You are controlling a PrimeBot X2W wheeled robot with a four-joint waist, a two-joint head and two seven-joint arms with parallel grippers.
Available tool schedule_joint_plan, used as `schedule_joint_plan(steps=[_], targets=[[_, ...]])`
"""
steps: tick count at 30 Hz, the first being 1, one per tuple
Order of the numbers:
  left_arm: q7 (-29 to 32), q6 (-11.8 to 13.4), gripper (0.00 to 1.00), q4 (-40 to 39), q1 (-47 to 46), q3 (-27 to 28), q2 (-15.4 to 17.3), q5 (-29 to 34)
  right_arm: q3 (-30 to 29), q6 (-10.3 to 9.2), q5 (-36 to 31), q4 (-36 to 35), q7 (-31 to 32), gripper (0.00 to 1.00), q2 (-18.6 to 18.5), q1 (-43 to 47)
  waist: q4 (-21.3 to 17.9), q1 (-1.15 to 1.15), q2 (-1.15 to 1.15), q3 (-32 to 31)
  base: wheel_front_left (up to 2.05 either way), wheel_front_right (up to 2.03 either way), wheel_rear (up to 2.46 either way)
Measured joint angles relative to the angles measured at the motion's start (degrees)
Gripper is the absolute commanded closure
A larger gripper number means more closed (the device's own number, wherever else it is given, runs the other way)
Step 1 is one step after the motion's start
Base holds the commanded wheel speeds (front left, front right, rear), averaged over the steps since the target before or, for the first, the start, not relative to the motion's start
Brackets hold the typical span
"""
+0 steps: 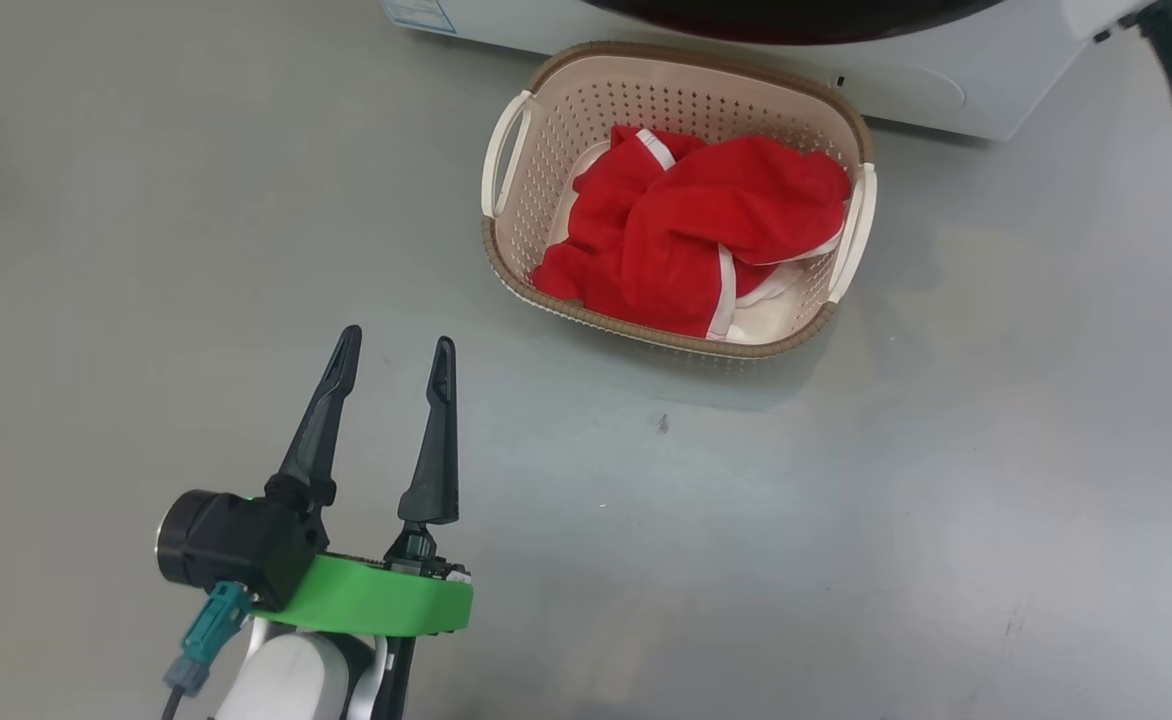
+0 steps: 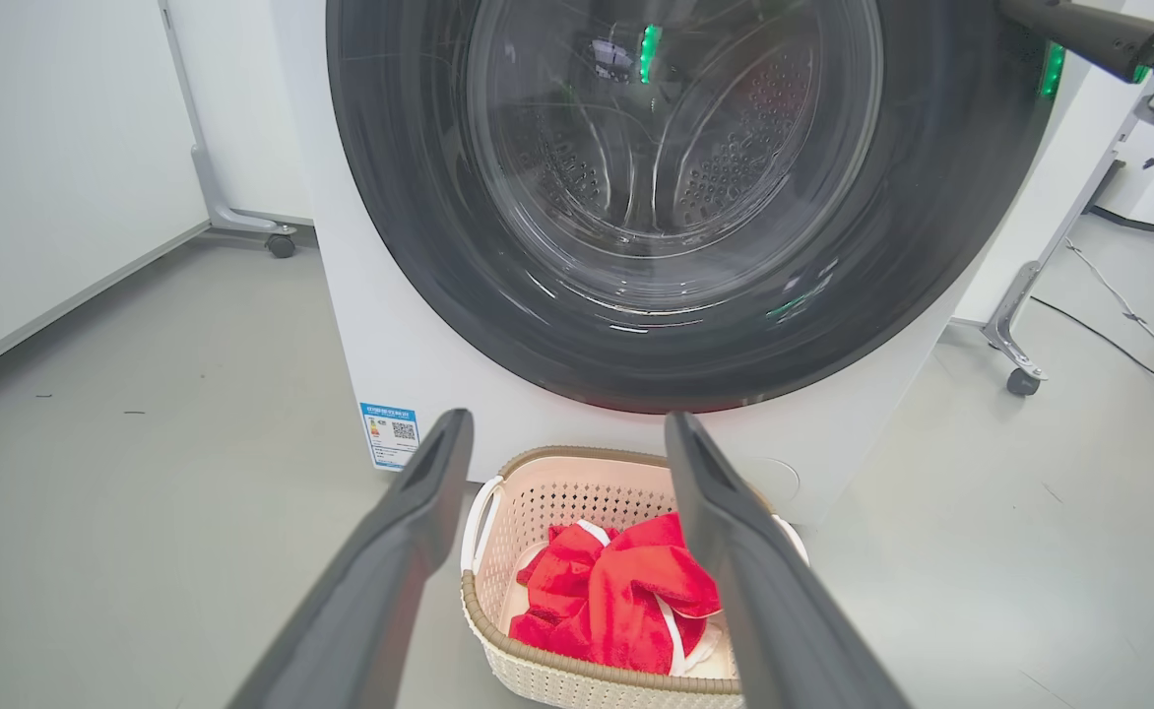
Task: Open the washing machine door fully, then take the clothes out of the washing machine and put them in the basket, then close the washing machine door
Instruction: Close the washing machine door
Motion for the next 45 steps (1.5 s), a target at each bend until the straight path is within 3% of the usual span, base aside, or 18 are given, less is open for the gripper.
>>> schedule_joint_plan(steps=[12,27,37,45], targets=[[0.0,0.0,0.0,-1.0,-0.6,-1.1,-0.1,-1.1,0.1,0.0,0.0,3.5,0.5,1.0,-2.6,-6.0,2.4,0.0,0.0,2.0,0.0,0.0,0.0],[0.0,0.0,0.0,-1.0,-0.7,-0.5,-0.1,-1.2,0.0,0.51,-0.3,8.4,-1.7,1.0,-2.3,-7.9,3.5,0.0,0.0,2.0,0.0,0.0,0.0],[0.0,0.0,0.0,-0.5,-0.7,1.2,-0.2,-1.1,3.8,-0.03,0.2,8.2,-4.6,1.0,0.7,-7.7,1.8,0.0,0.0,0.4,0.0,0.0,0.0],[0.0,0.0,0.0,0.3,-0.7,2.8,-0.2,0.0,6.0,-0.03,3.0,5.8,-5.7,1.0,2.8,-1.6,-0.5,0.0,0.0,-1.5,0.0,0.0,0.0]])
